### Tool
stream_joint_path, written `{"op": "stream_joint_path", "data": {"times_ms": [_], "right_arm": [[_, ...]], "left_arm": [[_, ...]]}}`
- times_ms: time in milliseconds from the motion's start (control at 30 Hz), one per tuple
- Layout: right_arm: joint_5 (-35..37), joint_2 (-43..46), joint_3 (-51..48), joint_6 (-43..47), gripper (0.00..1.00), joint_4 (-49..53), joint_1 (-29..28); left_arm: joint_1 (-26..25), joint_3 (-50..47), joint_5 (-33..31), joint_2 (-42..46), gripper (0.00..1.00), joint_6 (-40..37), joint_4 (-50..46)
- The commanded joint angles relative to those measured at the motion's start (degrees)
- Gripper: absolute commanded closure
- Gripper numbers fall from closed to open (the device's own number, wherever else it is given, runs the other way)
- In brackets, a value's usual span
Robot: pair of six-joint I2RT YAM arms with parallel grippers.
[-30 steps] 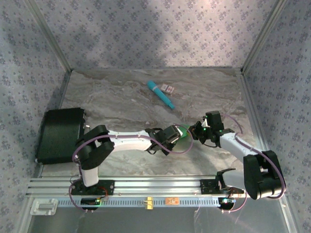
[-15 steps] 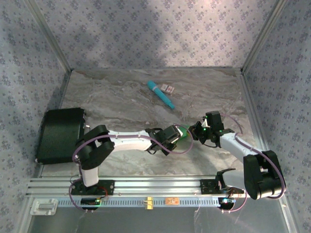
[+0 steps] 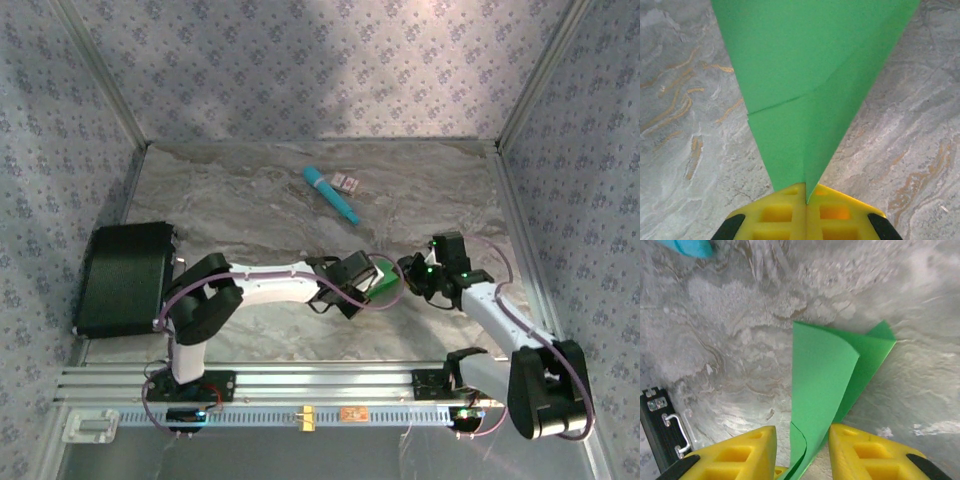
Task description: Fold a paper plane with a square sheet of paper (pick it up from the middle)
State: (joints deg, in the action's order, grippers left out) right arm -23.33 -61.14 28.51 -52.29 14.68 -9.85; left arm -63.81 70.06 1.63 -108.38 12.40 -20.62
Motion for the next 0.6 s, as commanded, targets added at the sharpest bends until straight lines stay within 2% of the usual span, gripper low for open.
{"op": "stream_joint_path", "data": {"times_ms": [0,300,567], "right_arm": [[1.5,2.8,-1.3,1.5,0.64,4.7,2.3],[1.1,4.5,-3.5,1.3,0.64,6.0,5.0],[-1.9,2.7,-2.9,2.9,0.64,4.3,4.9]], "left_arm": [[1.1,2.2,5.5,-1.9,1.0,0.9,-2.2],[1.6,5.2,6.8,-5.2,1.0,2.6,-5.4],[2.1,4.0,7.8,-4.1,1.0,6.7,-5.6]]}}
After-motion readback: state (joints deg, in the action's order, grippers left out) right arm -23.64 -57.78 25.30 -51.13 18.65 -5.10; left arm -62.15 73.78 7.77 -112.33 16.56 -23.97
